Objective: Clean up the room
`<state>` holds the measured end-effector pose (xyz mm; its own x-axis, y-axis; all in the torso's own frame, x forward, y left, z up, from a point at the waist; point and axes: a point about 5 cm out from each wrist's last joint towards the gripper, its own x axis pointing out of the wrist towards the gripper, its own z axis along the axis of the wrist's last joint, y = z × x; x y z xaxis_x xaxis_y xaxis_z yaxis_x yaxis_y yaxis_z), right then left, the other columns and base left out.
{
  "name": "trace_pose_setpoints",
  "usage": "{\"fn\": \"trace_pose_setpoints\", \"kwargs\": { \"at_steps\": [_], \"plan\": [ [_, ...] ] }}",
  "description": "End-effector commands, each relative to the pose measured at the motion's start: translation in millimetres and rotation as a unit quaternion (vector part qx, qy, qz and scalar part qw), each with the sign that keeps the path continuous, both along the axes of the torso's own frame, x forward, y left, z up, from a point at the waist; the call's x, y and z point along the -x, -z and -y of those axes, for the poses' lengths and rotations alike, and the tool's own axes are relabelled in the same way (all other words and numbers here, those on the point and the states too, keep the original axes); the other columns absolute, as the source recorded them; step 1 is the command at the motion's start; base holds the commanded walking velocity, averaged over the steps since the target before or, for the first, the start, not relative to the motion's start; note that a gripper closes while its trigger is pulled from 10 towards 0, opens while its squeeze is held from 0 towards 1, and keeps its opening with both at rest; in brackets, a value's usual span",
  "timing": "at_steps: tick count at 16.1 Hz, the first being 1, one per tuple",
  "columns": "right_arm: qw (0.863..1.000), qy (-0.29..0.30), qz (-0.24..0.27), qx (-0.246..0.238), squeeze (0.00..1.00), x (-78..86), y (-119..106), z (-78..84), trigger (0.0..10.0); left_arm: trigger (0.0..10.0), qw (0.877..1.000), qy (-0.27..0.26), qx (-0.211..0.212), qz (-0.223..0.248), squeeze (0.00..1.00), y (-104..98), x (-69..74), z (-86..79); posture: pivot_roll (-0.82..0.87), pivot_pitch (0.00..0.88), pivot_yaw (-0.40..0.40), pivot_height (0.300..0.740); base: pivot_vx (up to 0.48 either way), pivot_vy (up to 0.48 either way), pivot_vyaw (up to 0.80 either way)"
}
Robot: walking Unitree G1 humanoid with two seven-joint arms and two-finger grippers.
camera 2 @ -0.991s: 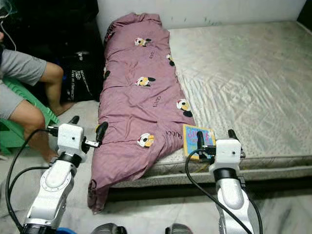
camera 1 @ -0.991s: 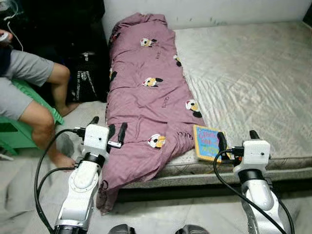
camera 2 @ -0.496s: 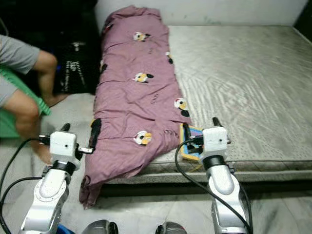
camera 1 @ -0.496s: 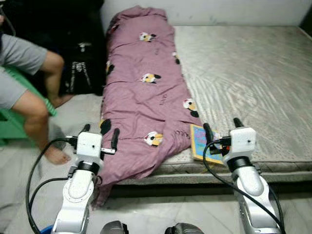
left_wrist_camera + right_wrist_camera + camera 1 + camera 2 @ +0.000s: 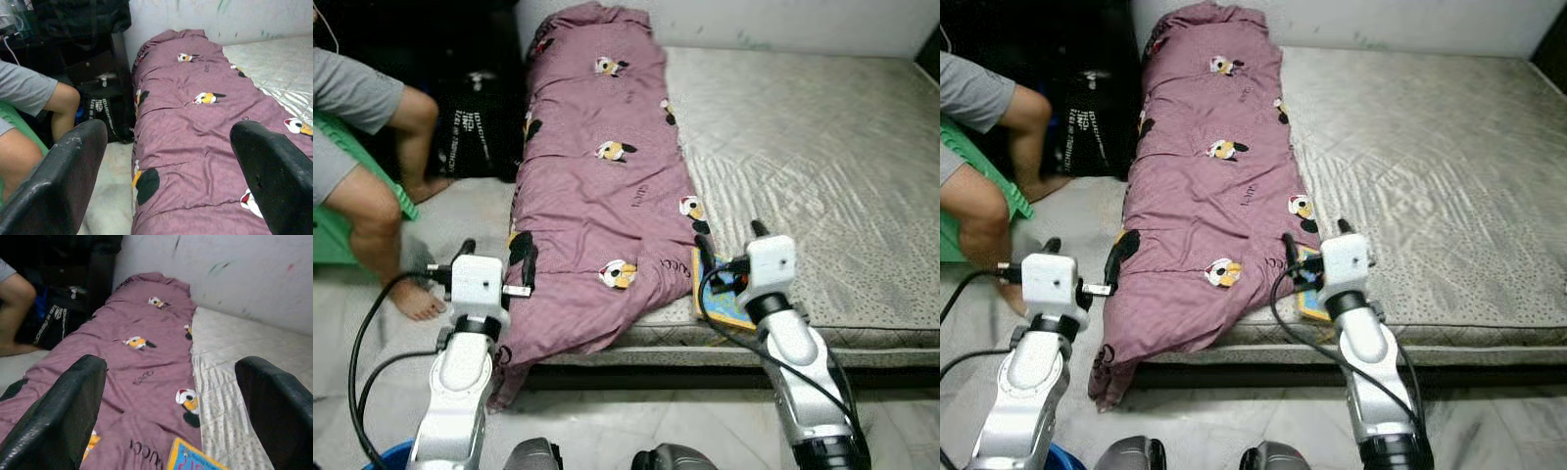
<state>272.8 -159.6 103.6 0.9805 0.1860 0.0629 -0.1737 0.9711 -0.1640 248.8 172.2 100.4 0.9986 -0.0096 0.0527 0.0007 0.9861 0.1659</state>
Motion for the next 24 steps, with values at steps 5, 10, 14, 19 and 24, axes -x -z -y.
{"fn": "trace_pose_setpoints", "kwargs": {
  "at_steps": [5,10,14,19,24],
  "plan": [
    [1.0,0.024,-0.005,-0.007,0.0,2.2,2.0,9.3,10.0,10.0,1.0,0.012,0.002,-0.024,0.0,6.7,2.1,4.3,-0.03,0.112,-0.041,0.74,0.0,0.0,0.0],
    [1.0,0.029,-0.008,-0.009,0.0,3.7,2.9,9.5,10.0,10.0,1.0,0.019,-0.006,-0.024,0.0,5.7,3.5,4.4,-0.03,0.118,-0.036,0.74,0.0,0.0,0.0],
    [0.999,0.033,-0.012,-0.012,0.0,4.3,3.8,11.3,10.0,10.0,0.999,0.042,0.008,-0.019,0.0,3.2,3.2,7.8,-0.03,0.12,-0.034,0.74,0.0,0.0,0.0],
    [0.999,0.033,-0.012,-0.011,0.0,3.8,3.7,11.3,10.0,10.0,0.998,0.054,0.008,-0.017,0.0,1.9,3.4,10.6,-0.03,0.118,-0.035,0.74,0.0,0.0,0.0],
    [0.999,0.031,-0.013,-0.009,0.0,2.6,4.4,10.5,10.0,10.0,0.998,0.058,0.0,-0.016,0.0,1.7,3.0,10.9,-0.03,0.112,-0.032,0.74,0.0,-0.059,0.0]
  ]
}}
